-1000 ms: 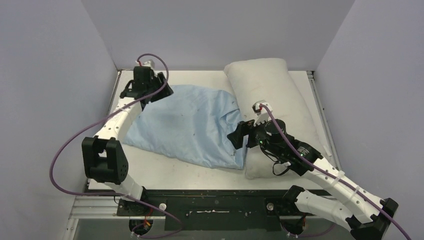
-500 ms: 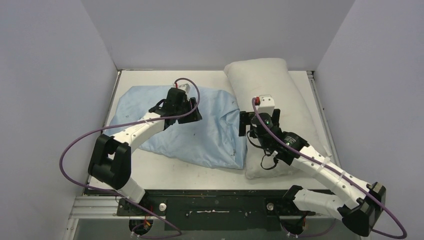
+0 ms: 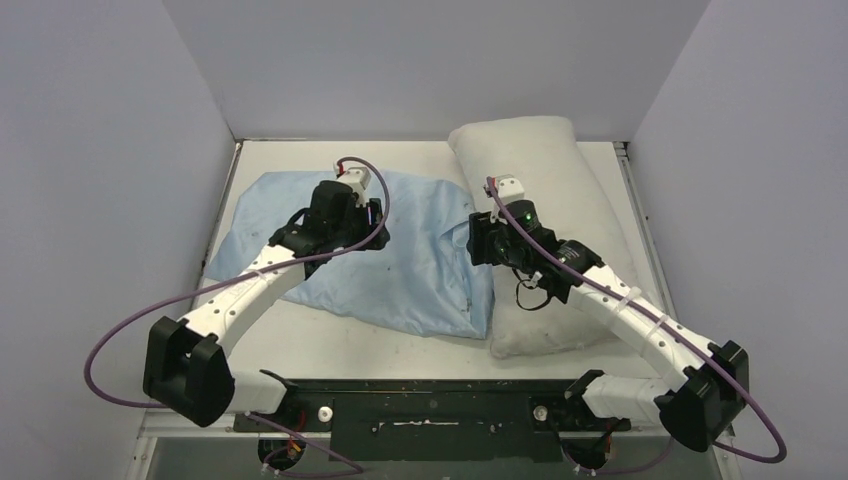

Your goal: Put the pillow into the pillowcase

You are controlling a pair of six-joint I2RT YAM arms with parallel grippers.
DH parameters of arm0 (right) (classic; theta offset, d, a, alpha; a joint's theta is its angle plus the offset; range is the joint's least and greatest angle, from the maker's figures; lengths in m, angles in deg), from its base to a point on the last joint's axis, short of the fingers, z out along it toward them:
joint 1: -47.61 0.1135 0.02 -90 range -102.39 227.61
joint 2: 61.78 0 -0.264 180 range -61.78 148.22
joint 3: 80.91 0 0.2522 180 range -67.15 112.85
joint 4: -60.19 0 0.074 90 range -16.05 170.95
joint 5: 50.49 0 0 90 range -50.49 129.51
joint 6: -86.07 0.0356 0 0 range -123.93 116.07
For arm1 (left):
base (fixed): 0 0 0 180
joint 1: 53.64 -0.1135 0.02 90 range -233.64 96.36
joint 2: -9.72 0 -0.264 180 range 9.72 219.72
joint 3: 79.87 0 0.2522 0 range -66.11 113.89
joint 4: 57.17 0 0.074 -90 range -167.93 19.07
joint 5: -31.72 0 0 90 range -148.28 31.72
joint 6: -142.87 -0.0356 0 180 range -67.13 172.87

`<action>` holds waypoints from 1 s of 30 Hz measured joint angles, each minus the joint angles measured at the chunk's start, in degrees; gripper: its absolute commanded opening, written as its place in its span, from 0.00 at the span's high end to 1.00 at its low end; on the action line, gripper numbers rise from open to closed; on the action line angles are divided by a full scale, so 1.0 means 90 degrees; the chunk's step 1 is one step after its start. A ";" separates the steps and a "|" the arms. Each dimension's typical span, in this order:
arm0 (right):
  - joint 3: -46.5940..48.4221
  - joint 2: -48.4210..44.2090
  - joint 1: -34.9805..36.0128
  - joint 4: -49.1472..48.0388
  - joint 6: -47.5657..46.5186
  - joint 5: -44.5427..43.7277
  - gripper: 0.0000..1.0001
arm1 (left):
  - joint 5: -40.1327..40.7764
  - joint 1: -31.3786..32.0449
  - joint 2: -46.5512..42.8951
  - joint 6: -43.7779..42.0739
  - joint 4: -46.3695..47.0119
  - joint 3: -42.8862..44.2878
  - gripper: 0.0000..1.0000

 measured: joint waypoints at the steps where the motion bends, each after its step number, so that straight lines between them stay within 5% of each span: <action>1: -0.0097 -0.0129 0.0022 -0.0170 0.0136 0.0427 0.63 | 0.0073 0.0010 -0.0148 -0.0087 -0.0051 -0.0083 0.45; 5: -0.0408 -0.0420 0.0095 -0.0459 0.0454 0.1112 0.71 | 0.0228 0.0051 -0.0510 -0.0352 -0.0245 -0.0308 0.44; 11: -0.0687 -0.0185 0.0092 -0.0425 0.1115 0.1083 0.65 | 0.0410 0.0080 -0.1032 -0.0695 -0.0437 -0.0568 0.43; 24: -0.1015 0.0206 -0.0381 0.1239 0.2854 -0.1107 0.65 | 0.0877 0.0083 -0.1707 -0.1156 -0.0738 -0.0835 0.40; 30: -0.1202 -0.0505 -0.1263 0.2042 0.3126 -0.2132 0.63 | 0.0911 0.0083 -0.1904 -0.1171 -0.0738 -0.0848 0.40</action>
